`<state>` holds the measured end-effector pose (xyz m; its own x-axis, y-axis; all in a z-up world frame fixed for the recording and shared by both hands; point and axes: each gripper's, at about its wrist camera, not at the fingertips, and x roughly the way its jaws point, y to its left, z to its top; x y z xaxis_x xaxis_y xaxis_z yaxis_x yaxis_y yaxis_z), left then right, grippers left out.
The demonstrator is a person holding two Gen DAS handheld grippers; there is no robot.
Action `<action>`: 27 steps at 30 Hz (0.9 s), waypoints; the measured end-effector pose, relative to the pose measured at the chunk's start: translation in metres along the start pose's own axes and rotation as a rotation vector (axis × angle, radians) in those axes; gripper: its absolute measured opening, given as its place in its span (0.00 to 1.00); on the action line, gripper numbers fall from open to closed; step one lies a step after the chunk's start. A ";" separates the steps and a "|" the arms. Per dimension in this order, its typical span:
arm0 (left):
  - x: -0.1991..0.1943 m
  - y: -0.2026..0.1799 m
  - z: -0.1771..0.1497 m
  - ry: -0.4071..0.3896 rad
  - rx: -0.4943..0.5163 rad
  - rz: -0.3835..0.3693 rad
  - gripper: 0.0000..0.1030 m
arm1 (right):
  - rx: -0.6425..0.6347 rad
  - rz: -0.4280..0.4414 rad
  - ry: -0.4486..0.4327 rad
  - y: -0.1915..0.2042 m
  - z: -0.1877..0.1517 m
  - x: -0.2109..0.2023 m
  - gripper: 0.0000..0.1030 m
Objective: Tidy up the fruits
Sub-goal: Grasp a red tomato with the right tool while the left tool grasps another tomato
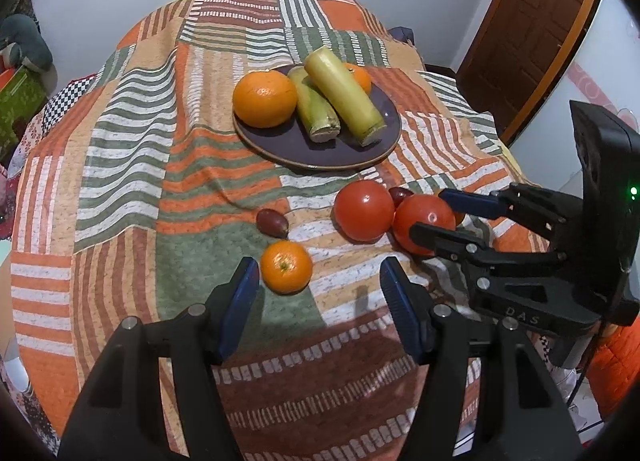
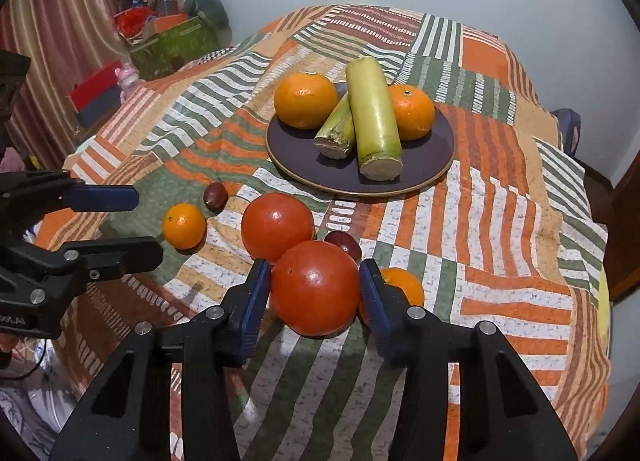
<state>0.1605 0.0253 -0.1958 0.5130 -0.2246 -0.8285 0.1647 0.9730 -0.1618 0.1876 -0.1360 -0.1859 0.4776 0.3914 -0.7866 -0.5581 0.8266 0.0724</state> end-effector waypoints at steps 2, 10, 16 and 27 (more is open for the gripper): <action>0.003 -0.004 0.005 -0.001 0.006 -0.001 0.61 | 0.016 0.013 -0.002 -0.003 0.000 -0.002 0.41; 0.024 -0.025 0.020 0.010 0.050 -0.008 0.61 | 0.054 0.019 -0.059 -0.018 0.004 -0.022 0.41; 0.053 -0.037 0.028 0.047 0.082 0.006 0.55 | 0.078 -0.007 -0.089 -0.037 0.008 -0.032 0.41; 0.073 -0.040 0.034 0.051 0.086 0.034 0.45 | 0.101 -0.027 -0.109 -0.057 0.008 -0.037 0.41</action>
<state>0.2203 -0.0318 -0.2316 0.4761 -0.1859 -0.8595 0.2207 0.9714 -0.0878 0.2072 -0.1938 -0.1559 0.5653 0.4057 -0.7182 -0.4757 0.8717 0.1179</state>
